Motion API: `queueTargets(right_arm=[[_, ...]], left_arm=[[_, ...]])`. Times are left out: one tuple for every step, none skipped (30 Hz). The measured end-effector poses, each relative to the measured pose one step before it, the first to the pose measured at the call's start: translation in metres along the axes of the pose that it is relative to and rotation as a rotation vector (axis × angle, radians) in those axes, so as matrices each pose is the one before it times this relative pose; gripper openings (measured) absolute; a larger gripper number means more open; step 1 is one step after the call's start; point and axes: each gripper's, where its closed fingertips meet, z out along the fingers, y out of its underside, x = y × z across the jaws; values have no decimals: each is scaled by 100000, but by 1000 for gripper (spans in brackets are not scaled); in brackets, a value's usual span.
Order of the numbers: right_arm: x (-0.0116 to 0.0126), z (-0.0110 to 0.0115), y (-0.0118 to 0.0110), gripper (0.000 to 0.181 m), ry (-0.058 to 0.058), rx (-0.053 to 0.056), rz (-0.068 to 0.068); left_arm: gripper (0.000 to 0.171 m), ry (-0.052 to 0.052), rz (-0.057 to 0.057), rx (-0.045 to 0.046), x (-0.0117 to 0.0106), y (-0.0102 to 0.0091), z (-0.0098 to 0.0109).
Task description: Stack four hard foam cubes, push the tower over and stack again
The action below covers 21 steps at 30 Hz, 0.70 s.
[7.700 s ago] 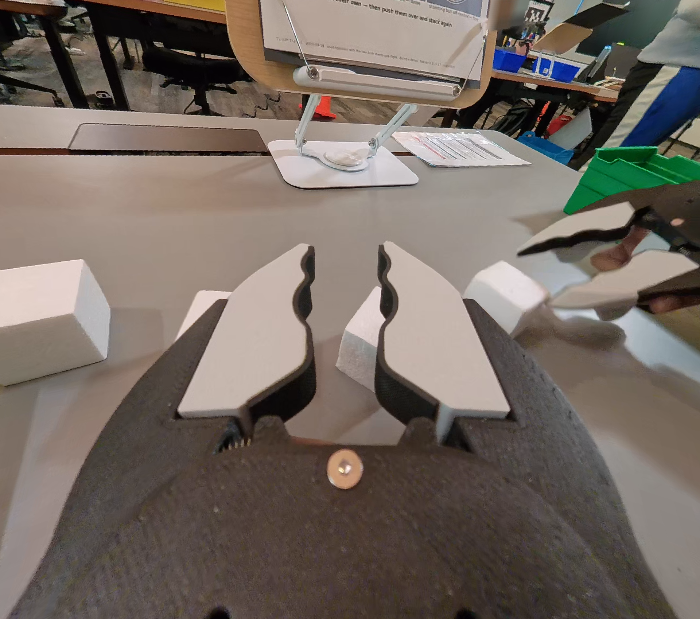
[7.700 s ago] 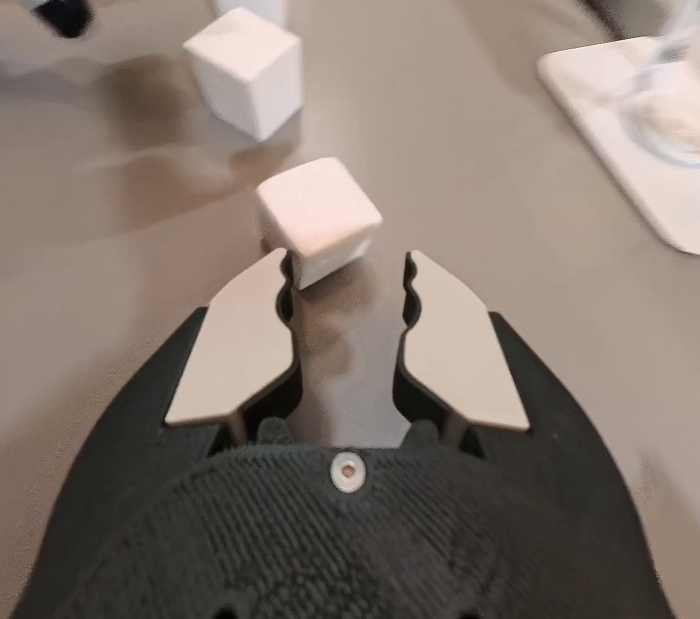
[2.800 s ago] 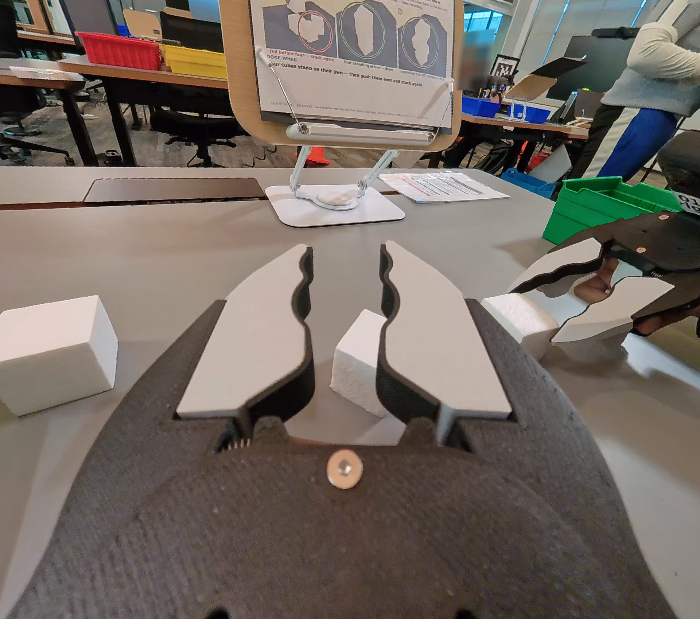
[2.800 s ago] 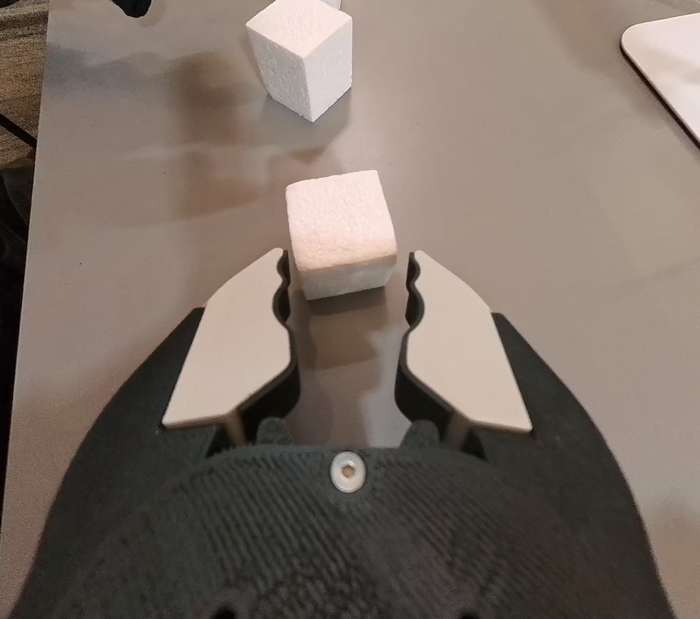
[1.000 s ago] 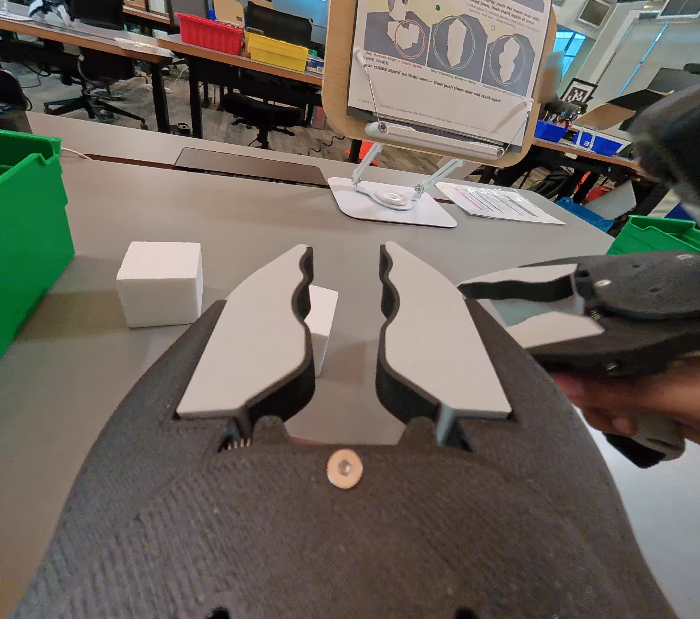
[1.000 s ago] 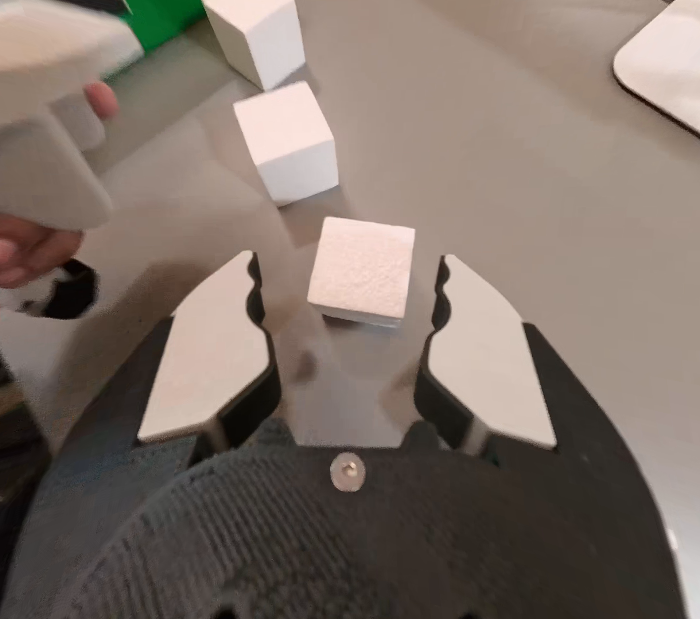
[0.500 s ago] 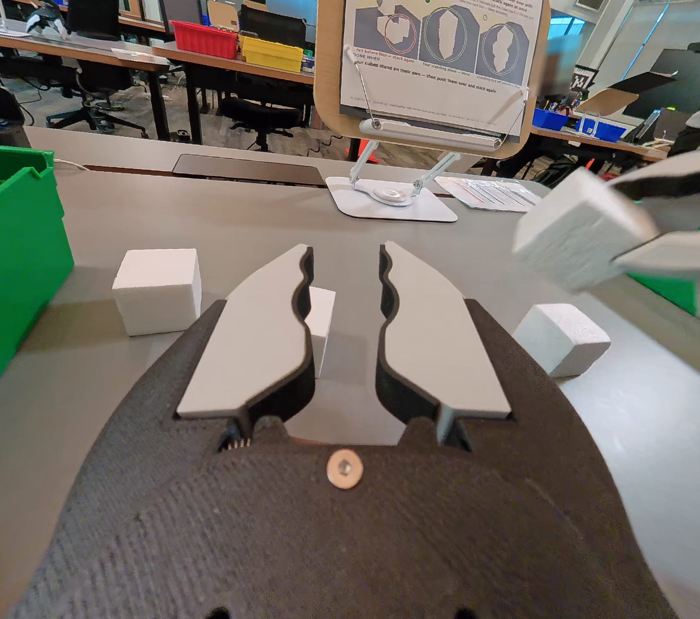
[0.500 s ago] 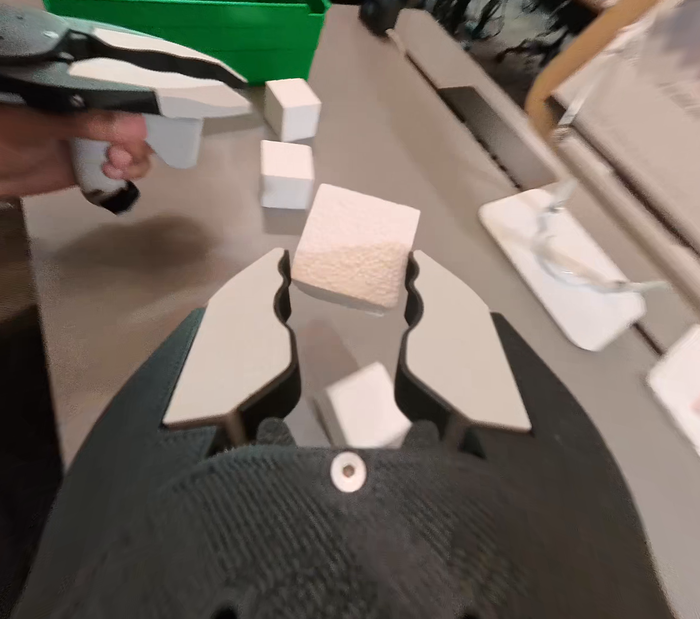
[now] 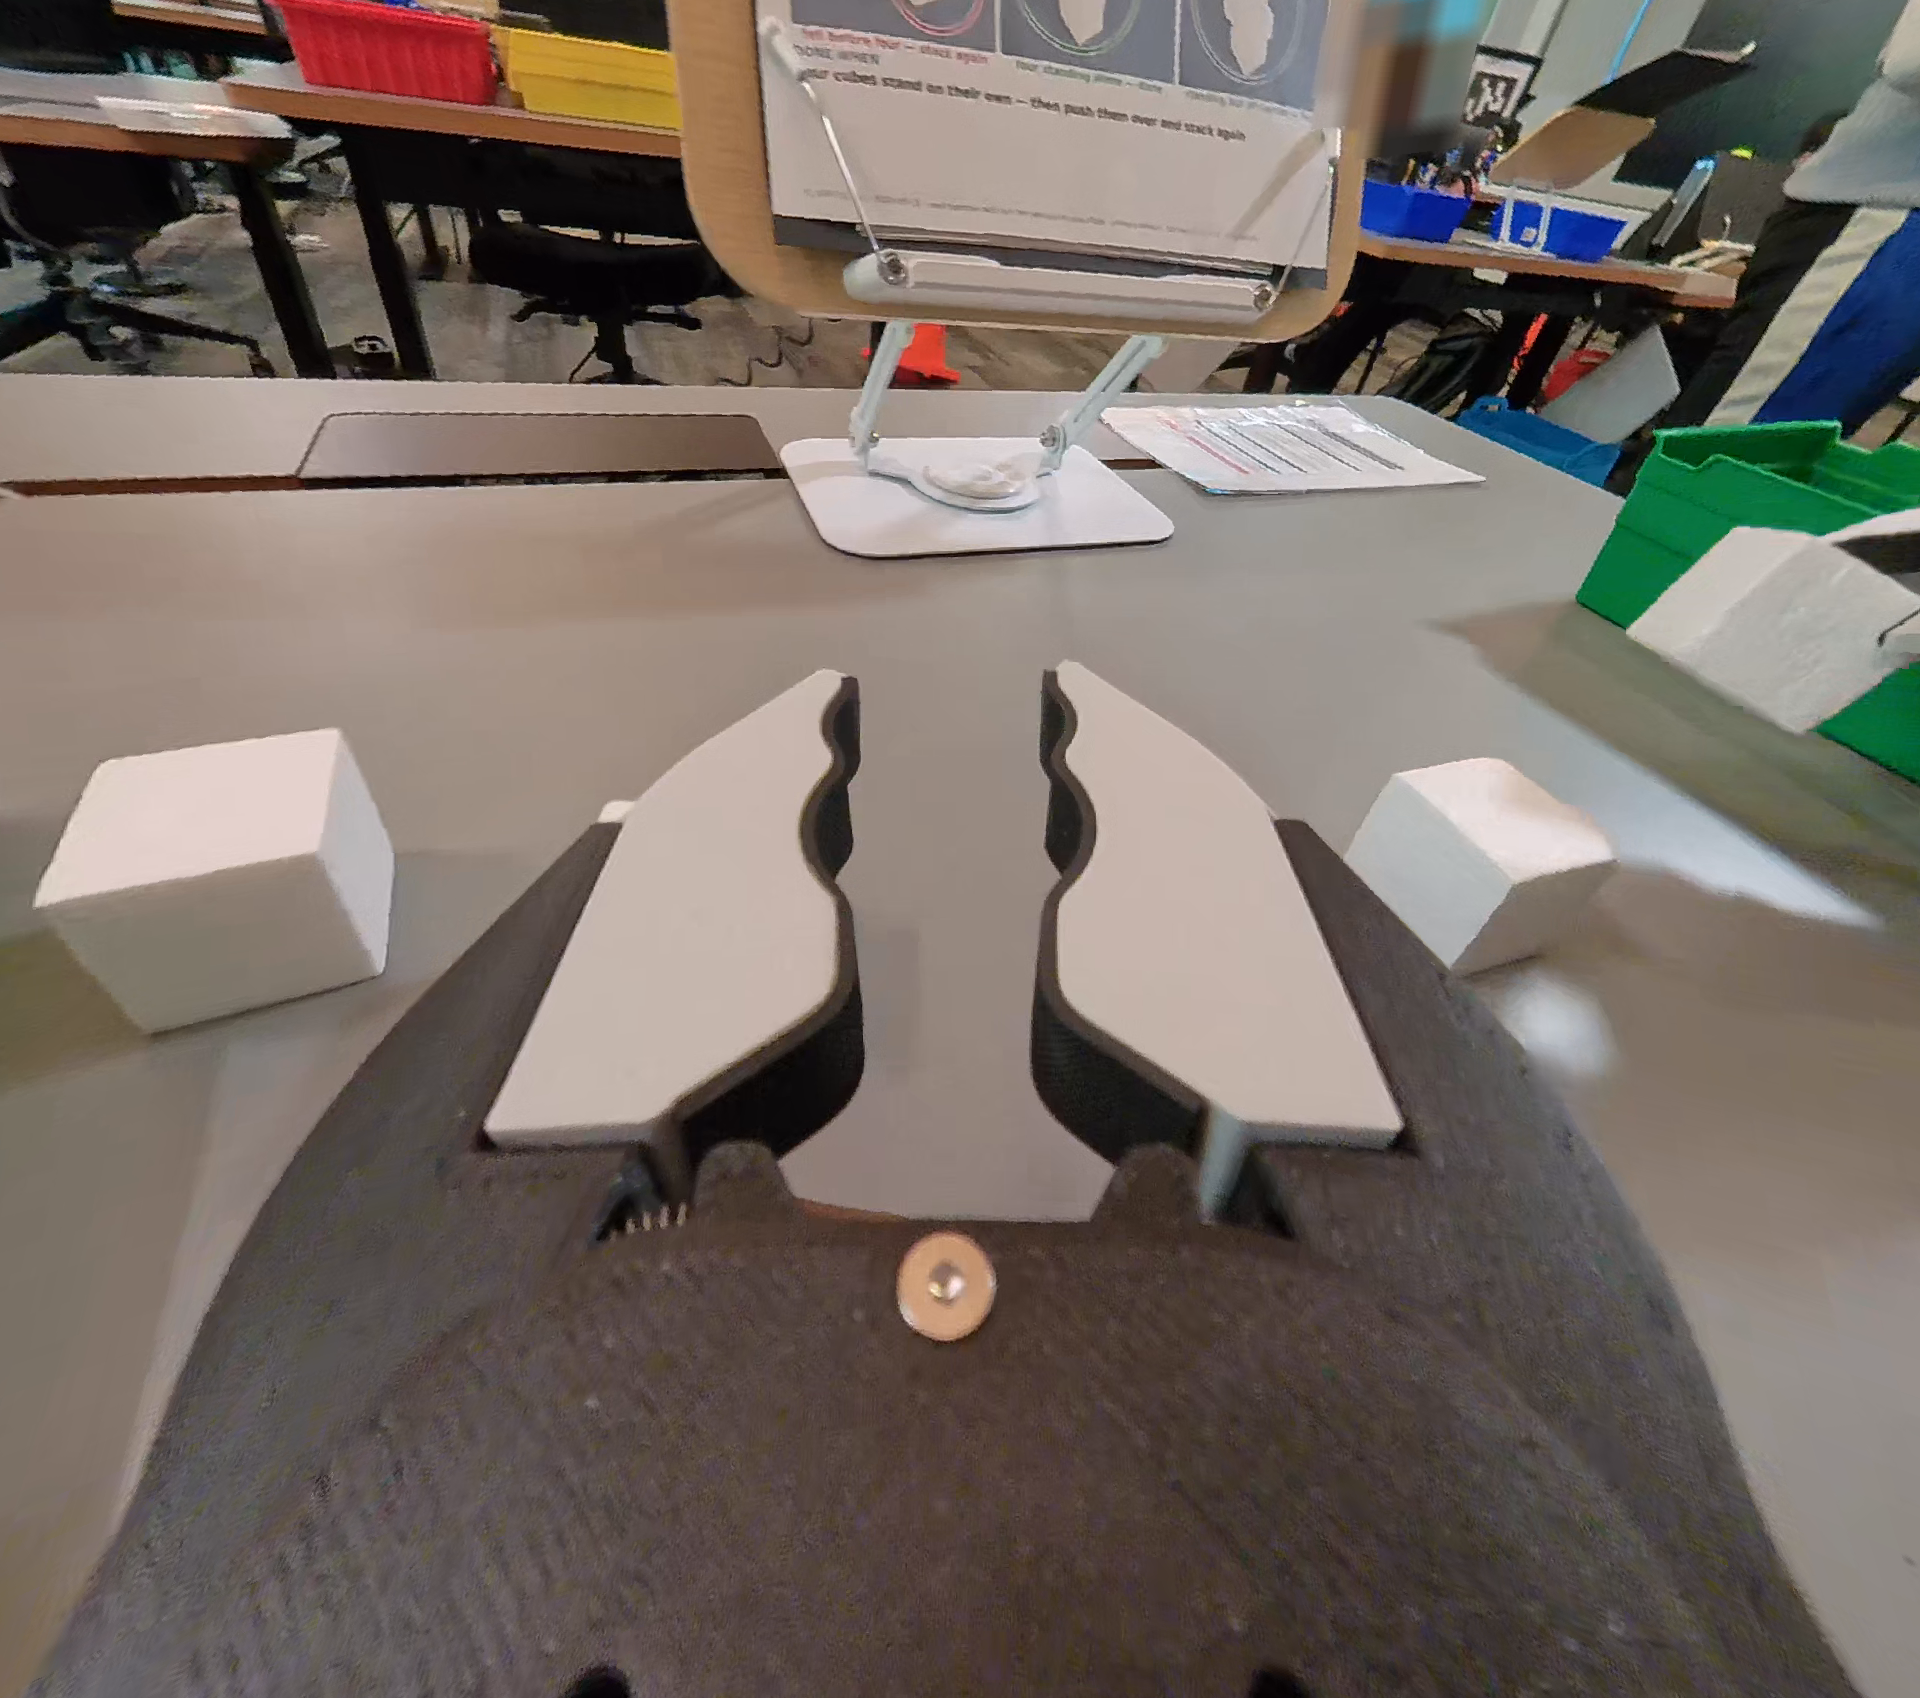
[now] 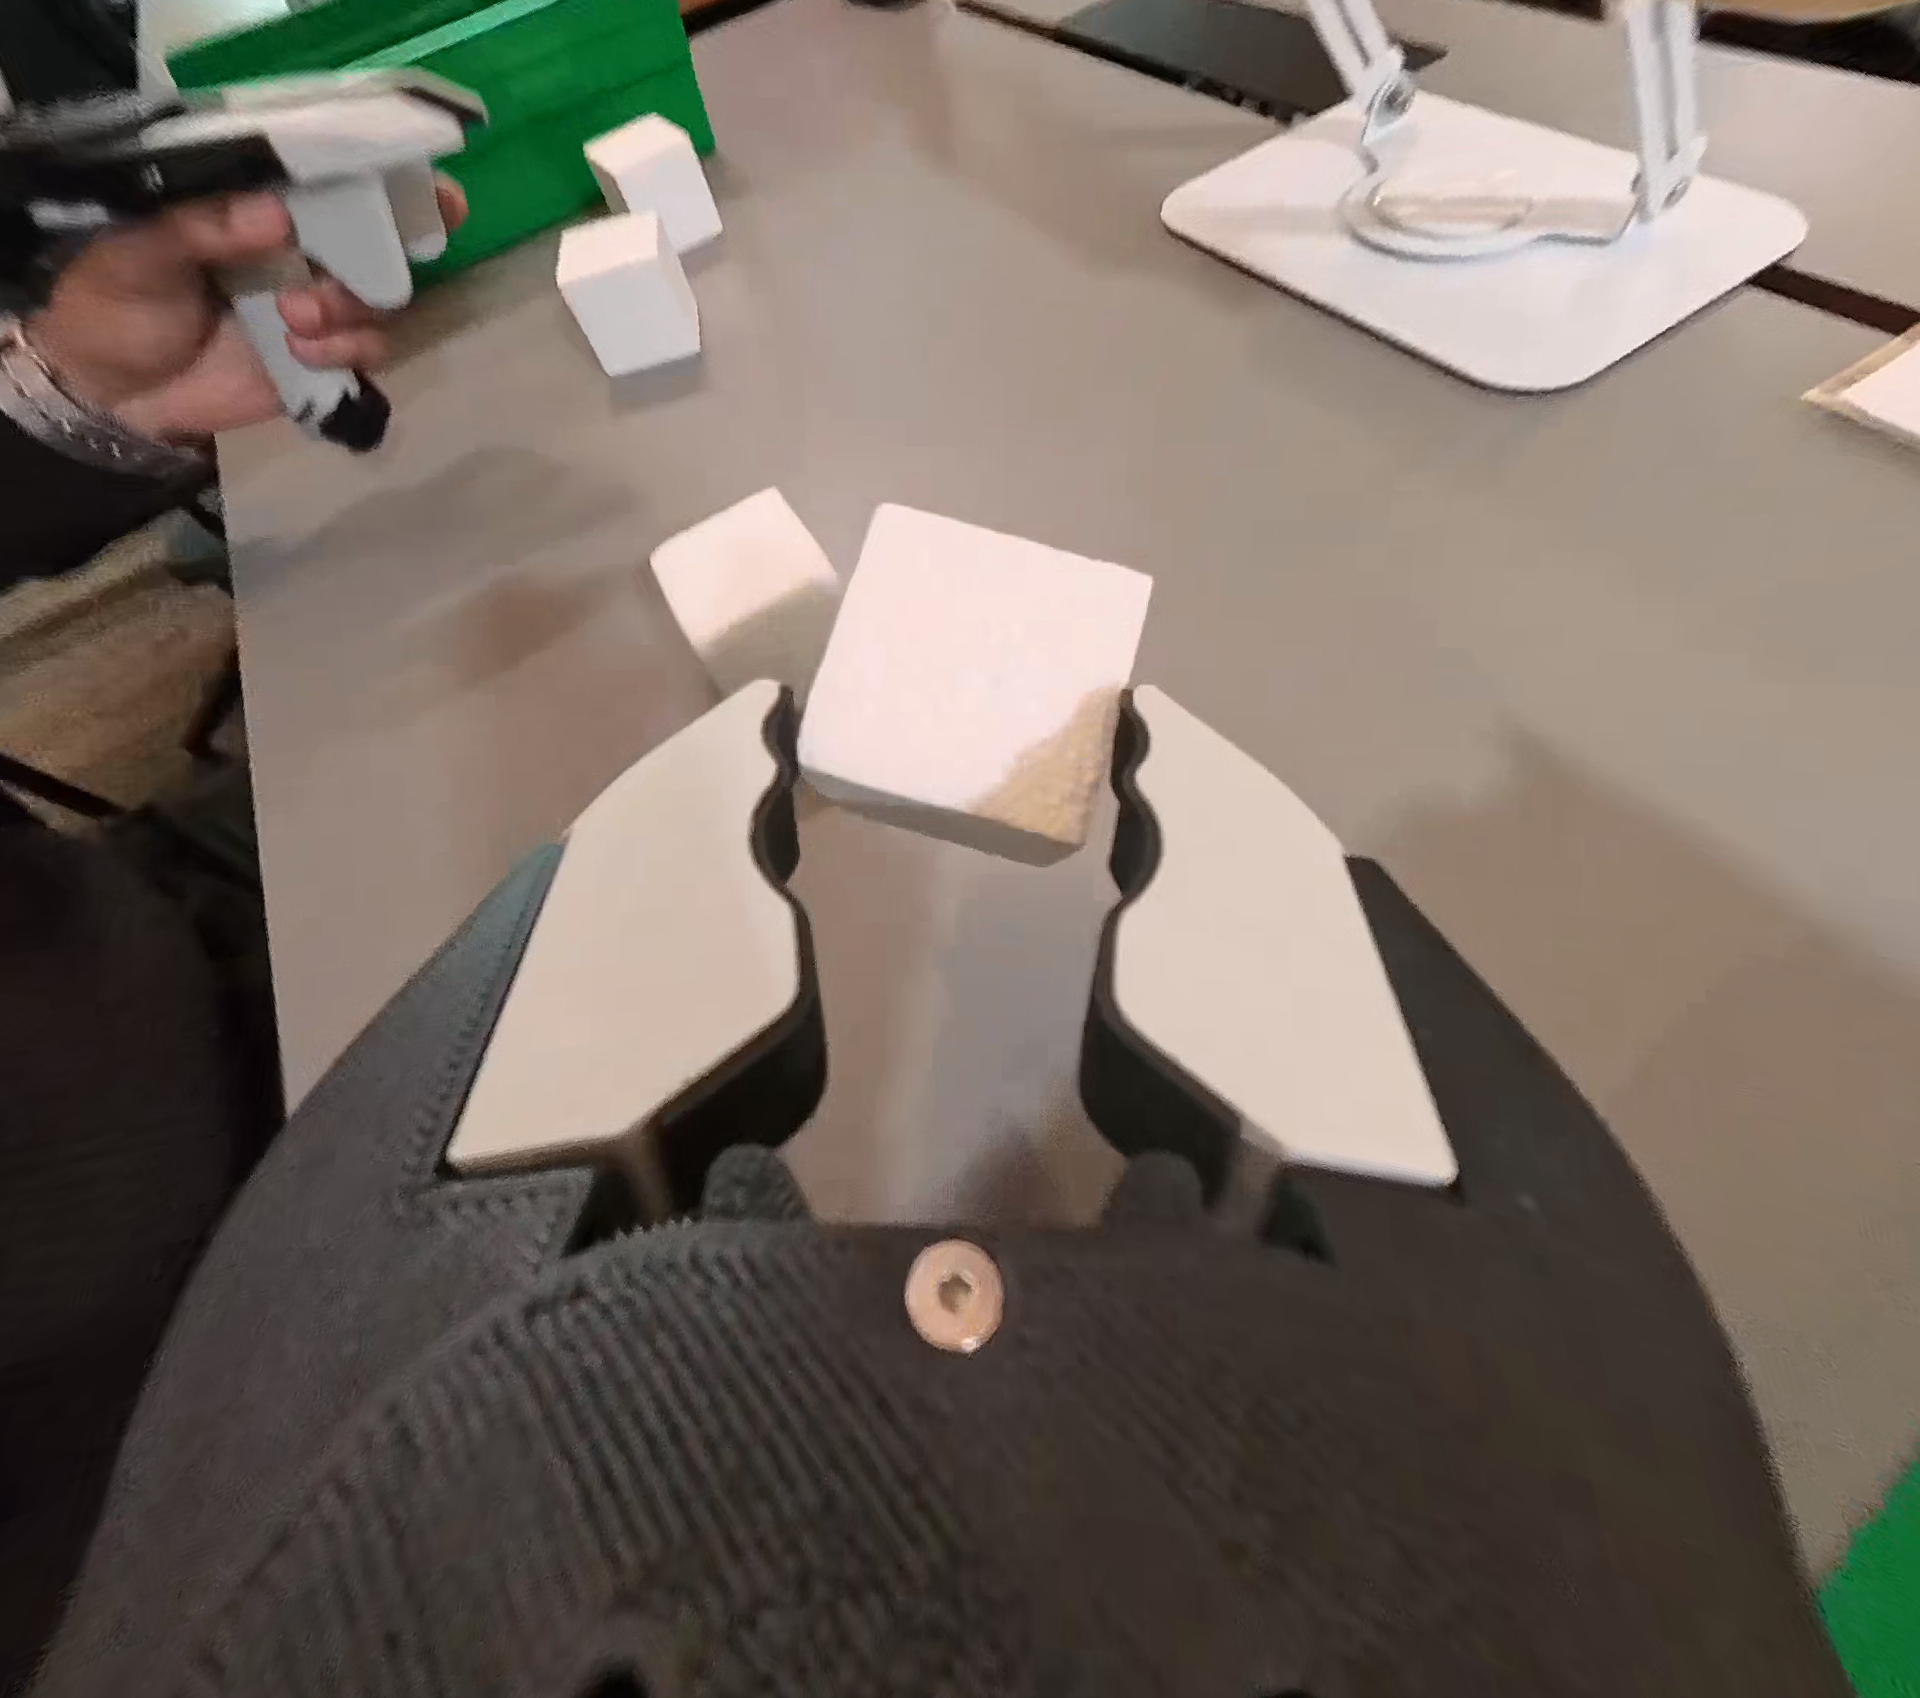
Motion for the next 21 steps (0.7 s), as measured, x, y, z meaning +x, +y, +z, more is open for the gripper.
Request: queueTargets(right_arm=[[-327, 227, 633, 59, -245, -3049, -1648], [-427, 292, 565, 59, -691, -2601, -929], [-550, 313, 485, 59, -1302, -2176, -608], [-583, 331, 424, 59, -1156, -1961, -679], [-550, 324, 416, 59, -659, -2056, -1096], [-451, 321, 378, 59, 281, -1919, -1454], [-344, 306, 342, 59, 1143, -1598, -1520], [-337, 290, 350, 60, 1071, -1733, -1031], [-337, 236, 369, 60, 1228, -1956, 218], [-229, 151, 326, 61, 2140, -2046, 388], [-313, 85, 238, 67, 1471, -1742, -1496], [-137, 1, 190, 69, 2425, -1438, -1877], [-15, -67, 70, 71, 2745, -156, -1575], [33, -120, 25, 71, 2224, 801, -1092], [76, -175, 96, 71, 1569, 547, -333], [122, -200, 200, 71, 874, -153, 493], [233, -226, 192, 71, 1020, -17, 1230], [161, -237, 144, 71, 419, 378, 1588], [-14, -230, 125, 71, -546, 471, 1712], [-104, -213, 115, 71, -623, 353, 1359], [-172, -177, 159, 72, -524, -76, 269]], left_arm=[[34, 786, 1500, 82, 306, -49, 264], [34, 935, 1591, -32, 333, -9, 284], [34, 1056, 1473, -182, 343, 9, 326], [34, 1200, 1114, -165, 366, 8, 358], [34, 1487, 677, -149, 385, 18, 374], [34, 1574, 311, -181, 397, 10, 364], [34, 1497, 133, -66, 375, -17, 365], [34, 1375, 102, 17, 331, -27, 342], [33, 1209, 16, 18, 294, -36, 320], [33, 1049, -175, 26, 249, -38, 309], [33, 1020, -363, 15, 225, -36, 282], [33, 1015, -466, -8, 228, -22, 282], [33, 971, -400, -27, 221, -26, 253], [33, 800, -256, -89, 202, -6, 240], [33, 779, -117, -79, 207, -13, 216], [33, 753, 6, -30, 206, -26, 200], [33, 691, 196, -86, 195, 2, 202], [33, 539, 297, -160, 172, 11, 206], [33, 503, 268, -134, 154, 6, 205], [33, 569, 140, -81, 149, -14, 210], [33, 608, 16, -3, 153, -25, 221]])
